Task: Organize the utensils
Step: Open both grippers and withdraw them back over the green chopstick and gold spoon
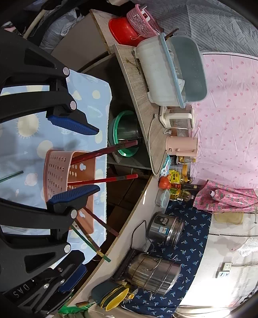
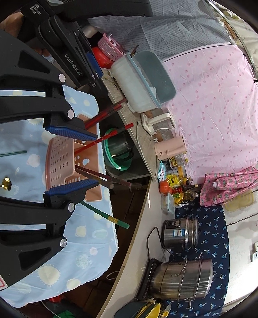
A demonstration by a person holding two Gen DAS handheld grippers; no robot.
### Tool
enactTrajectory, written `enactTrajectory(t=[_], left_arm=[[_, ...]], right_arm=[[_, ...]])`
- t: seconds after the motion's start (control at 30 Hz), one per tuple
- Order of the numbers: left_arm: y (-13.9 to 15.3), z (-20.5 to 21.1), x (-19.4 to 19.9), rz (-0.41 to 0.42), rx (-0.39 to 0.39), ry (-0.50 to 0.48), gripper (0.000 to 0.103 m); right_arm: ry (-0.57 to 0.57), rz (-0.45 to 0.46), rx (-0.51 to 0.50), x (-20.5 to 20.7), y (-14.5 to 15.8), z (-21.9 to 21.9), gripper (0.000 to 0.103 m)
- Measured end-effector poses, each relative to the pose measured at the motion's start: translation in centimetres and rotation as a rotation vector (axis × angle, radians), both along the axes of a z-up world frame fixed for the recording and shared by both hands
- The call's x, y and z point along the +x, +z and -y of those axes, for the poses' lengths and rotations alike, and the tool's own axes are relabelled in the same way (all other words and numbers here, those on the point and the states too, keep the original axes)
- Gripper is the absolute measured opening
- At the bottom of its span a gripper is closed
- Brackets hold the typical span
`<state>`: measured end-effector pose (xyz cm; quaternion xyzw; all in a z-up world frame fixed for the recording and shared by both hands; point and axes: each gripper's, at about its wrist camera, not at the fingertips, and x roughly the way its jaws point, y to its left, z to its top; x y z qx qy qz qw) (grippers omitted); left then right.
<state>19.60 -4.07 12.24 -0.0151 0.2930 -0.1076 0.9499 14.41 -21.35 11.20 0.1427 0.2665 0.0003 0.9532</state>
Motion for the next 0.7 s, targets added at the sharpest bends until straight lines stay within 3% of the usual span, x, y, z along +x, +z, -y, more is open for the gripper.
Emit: enactTrajectory(t=[0.7], left_arm=[[-3.5, -0.1, -5.2, -0.074, 0.021, -0.011, 0.050]], right_arm=[[0.020, -0.088, -0.055, -5.0, -3.8, -0.5, 0.040]])
